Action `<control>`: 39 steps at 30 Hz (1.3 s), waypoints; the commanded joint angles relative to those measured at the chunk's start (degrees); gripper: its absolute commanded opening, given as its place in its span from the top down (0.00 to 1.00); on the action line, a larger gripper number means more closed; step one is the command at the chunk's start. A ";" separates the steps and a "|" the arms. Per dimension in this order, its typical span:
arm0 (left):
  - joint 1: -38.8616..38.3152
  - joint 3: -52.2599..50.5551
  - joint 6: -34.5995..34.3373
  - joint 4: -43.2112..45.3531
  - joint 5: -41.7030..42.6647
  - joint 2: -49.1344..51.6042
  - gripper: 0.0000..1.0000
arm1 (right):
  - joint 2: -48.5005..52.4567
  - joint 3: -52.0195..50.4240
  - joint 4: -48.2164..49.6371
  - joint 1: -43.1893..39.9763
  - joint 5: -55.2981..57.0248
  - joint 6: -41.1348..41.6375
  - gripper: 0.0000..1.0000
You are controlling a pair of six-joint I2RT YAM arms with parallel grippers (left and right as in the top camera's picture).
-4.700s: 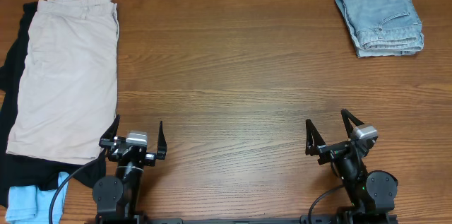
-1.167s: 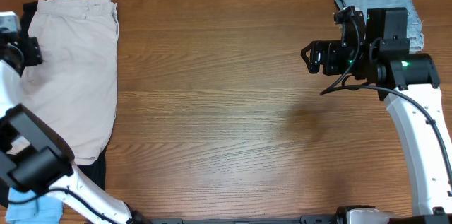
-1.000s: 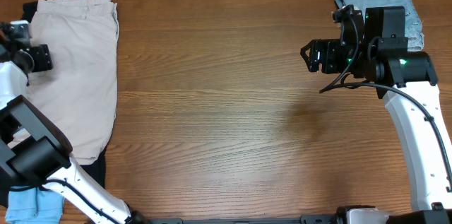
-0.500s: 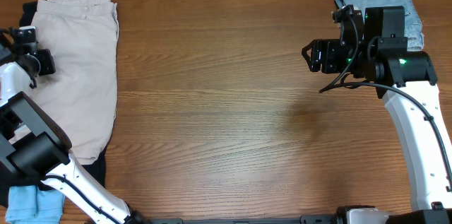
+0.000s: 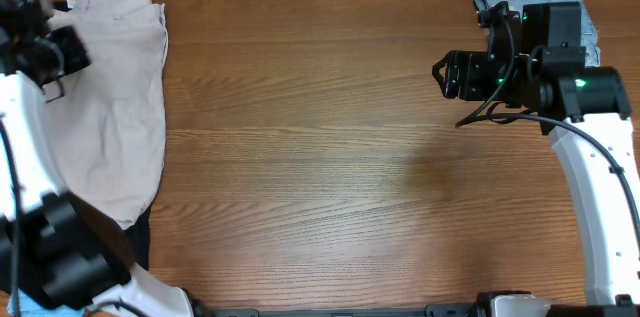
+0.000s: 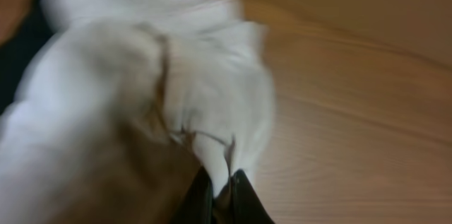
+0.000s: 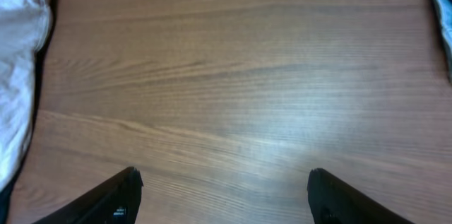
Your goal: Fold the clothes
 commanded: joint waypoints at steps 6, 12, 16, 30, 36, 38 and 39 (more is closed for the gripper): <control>-25.35 1.11 -4.17 -9.11 4.74 -5.73 0.96 | -2.27 8.83 -10.75 -6.58 1.51 1.55 0.17; -44.98 1.01 -8.04 -2.56 2.69 1.57 0.96 | -2.47 8.79 -13.27 -11.78 1.51 1.07 0.13; -55.45 1.01 -11.06 7.50 1.49 9.46 0.96 | -2.47 8.79 -13.25 -15.43 1.53 0.90 0.12; -49.57 17.11 -12.44 -4.11 -6.49 6.58 0.00 | -0.31 8.31 -14.29 -7.19 -4.50 -1.95 0.04; -38.86 23.67 -12.44 -12.61 -11.45 3.30 0.00 | 6.19 7.89 -9.94 7.65 -1.86 0.28 0.04; -34.99 23.87 -12.44 -13.90 -11.06 2.82 0.00 | 9.68 7.89 -7.43 12.79 -1.44 0.26 0.04; -33.48 23.87 -12.44 -14.64 -10.75 2.82 0.00 | 11.23 7.89 -6.51 14.75 -0.66 0.26 0.04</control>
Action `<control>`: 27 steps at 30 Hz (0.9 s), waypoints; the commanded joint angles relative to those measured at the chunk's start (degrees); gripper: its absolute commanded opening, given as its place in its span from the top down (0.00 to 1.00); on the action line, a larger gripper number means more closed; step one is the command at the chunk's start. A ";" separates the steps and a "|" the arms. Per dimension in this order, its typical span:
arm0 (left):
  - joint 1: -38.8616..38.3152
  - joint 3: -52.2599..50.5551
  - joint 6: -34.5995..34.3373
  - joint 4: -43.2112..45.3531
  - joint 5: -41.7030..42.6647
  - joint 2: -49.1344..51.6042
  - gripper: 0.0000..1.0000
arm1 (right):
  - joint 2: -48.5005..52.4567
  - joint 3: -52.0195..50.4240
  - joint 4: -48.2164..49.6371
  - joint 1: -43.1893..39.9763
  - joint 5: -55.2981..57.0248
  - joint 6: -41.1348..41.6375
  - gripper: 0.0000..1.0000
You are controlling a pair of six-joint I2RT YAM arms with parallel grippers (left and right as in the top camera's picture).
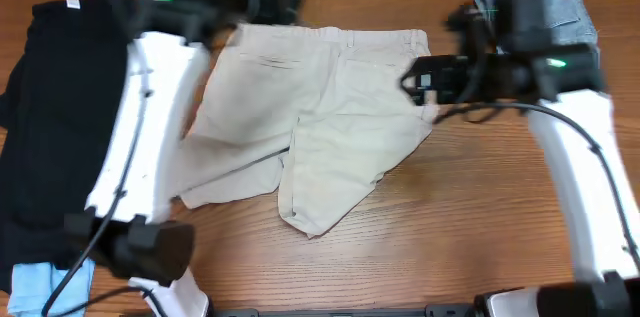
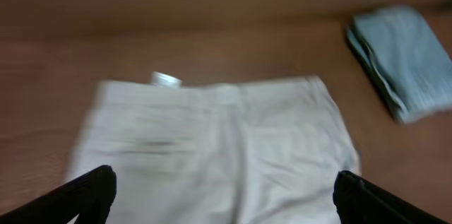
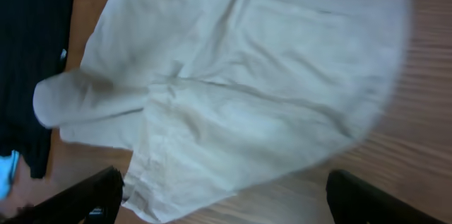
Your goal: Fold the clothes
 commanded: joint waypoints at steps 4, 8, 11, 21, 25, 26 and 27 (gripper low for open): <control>8.79 0.90 -0.35 -6.29 -1.49 -0.85 0.00 | 11.69 0.50 5.14 13.55 8.41 -0.09 0.04; 10.60 0.81 0.35 -7.93 -1.70 -0.57 0.00 | 17.64 0.50 7.96 18.32 11.50 -3.21 0.03; 10.78 0.81 2.14 -7.93 -1.70 -0.42 0.00 | 21.18 0.50 10.58 20.98 13.22 -4.61 0.02; 10.78 0.55 2.78 -8.00 -2.99 1.01 0.01 | 28.61 0.50 21.24 25.68 13.88 -6.25 0.05; 10.78 -0.04 2.80 -7.89 -3.02 1.03 0.00 | 29.66 0.50 23.45 25.66 15.85 -6.25 0.09; 10.78 -0.17 2.82 -7.87 -3.02 1.03 0.00 | 29.66 0.50 23.58 25.66 16.04 -6.25 0.11; 10.78 -0.20 2.91 -7.87 -3.04 1.03 0.00 | 29.66 0.50 23.56 25.62 16.17 -6.23 0.18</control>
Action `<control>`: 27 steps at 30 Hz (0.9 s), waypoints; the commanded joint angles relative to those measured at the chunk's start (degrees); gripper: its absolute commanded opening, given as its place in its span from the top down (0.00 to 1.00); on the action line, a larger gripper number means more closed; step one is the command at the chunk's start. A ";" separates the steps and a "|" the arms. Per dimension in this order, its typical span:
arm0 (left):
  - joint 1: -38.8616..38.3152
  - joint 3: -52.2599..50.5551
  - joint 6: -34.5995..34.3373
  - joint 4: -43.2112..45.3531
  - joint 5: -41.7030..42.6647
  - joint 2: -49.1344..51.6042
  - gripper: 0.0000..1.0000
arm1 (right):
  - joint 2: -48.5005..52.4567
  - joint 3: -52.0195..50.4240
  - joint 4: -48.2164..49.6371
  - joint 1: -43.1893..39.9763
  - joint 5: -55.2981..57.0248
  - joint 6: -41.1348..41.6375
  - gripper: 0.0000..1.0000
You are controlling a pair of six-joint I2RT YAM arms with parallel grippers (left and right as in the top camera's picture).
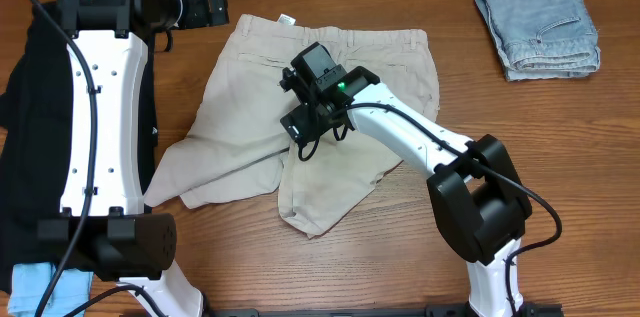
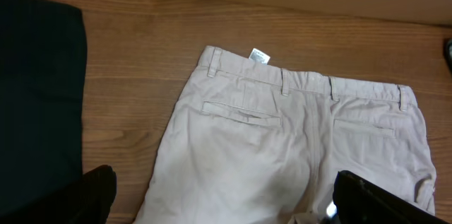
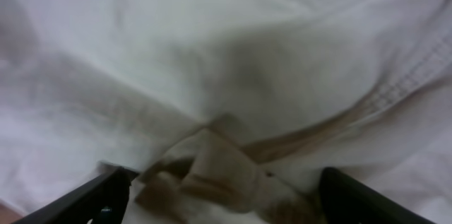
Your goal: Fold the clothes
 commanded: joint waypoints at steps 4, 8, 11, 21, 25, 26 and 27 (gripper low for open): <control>-0.02 -0.76 2.01 0.24 -0.85 0.57 0.00 | 0.04 0.50 -1.77 -0.20 1.75 -0.35 0.46; -0.02 -0.76 2.01 0.24 -0.81 0.57 0.00 | -0.92 1.36 -8.31 -0.55 1.16 4.72 0.96; -0.07 -0.76 2.23 0.26 -0.81 0.59 0.00 | -3.74 2.67 -14.95 -1.29 -0.94 8.46 0.96; -0.96 -0.79 6.05 0.26 -0.81 0.74 0.00 | -19.65 2.73 -41.20 -3.17 -3.54 20.65 0.96; -2.25 -0.79 7.21 0.28 -0.81 1.68 0.00 | -23.39 -2.91 -45.48 -1.55 -3.52 26.93 0.96; -2.54 -0.79 7.69 0.31 -0.79 2.19 0.00 | -24.41 -4.96 -45.18 -1.03 -3.50 28.74 0.96; -2.82 -0.79 8.11 0.26 -0.81 2.49 0.00 | -25.46 -7.28 -44.48 -0.44 -3.52 30.56 0.96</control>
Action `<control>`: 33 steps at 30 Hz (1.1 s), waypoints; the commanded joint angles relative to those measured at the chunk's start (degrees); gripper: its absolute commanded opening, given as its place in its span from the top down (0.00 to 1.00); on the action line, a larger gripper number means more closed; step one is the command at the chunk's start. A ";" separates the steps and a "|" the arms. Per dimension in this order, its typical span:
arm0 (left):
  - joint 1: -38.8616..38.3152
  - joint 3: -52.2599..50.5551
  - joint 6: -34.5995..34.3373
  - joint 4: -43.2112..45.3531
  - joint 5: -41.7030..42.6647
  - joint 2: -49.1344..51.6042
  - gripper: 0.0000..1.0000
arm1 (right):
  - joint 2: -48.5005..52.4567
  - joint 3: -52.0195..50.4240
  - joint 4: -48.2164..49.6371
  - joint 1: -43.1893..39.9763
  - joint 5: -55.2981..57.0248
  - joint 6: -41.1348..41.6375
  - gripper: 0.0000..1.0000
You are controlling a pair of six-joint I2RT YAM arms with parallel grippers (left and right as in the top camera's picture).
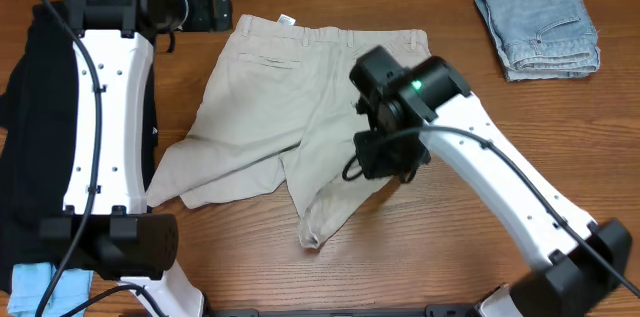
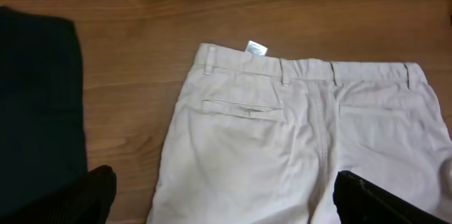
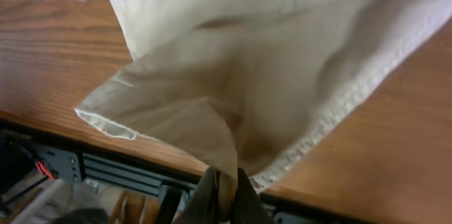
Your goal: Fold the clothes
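Note:
Beige shorts (image 1: 265, 107) lie spread in the middle of the table, back side up, waistband toward the far edge. My right gripper (image 1: 388, 155) is shut on a bunch of fabric of the right leg. In the right wrist view the gripper (image 3: 224, 190) pinches the cloth, and the leg (image 3: 268, 54) hangs from it with its hem showing. My left gripper (image 1: 222, 7) stands open just off the left end of the waistband, holding nothing. The left wrist view shows the shorts (image 2: 282, 146) with waistband, back pocket and white label between my wide-apart left gripper (image 2: 226, 199).
A black garment (image 1: 30, 107) lies along the left side, also seen as the black garment (image 2: 35, 97). Folded blue denim (image 1: 538, 19) sits at the far right corner. A light blue cloth (image 1: 28, 285) shows at the near left. The table's front edge (image 3: 296, 196) is close below the right gripper.
My right gripper was open over the crotch of the shorts. It is now further right and nearer, shut on the right leg, which has bunched narrower. The left gripper has hardly moved.
First my left gripper was shut on the shorts over the pile at the far left, the right open near the denim. Then the shorts lay spread mid-table with both grippers open. The right then stood over the crotch, and now holds the right leg.

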 commanded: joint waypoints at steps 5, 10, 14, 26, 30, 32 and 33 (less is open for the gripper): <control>-3.74 -0.37 5.07 0.20 -0.37 5.81 0.00 | -10.08 -23.45 5.92 6.19 -0.76 22.49 0.95; -8.28 -0.37 8.13 3.48 0.02 11.17 0.00 | -21.09 -38.01 9.09 10.19 -5.95 33.16 0.64; -12.87 -0.37 12.44 4.96 0.07 15.34 0.00 | -29.46 -38.16 9.38 10.51 -6.01 35.26 0.00; -20.41 -0.37 0.94 -1.31 5.73 27.19 0.04 | -39.23 -36.17 22.53 -3.45 2.78 22.84 0.00; -22.08 -0.37 0.37 -4.92 5.70 27.39 0.04 | -36.50 -36.17 25.20 -8.50 3.61 18.12 0.00; -23.30 -0.39 2.25 -6.01 5.68 27.50 0.04 | -35.06 -36.17 26.10 -10.47 3.61 16.59 0.00; -23.93 -0.57 3.58 -6.12 5.46 27.50 0.03 | -34.38 -36.17 26.45 -11.17 3.65 16.22 0.00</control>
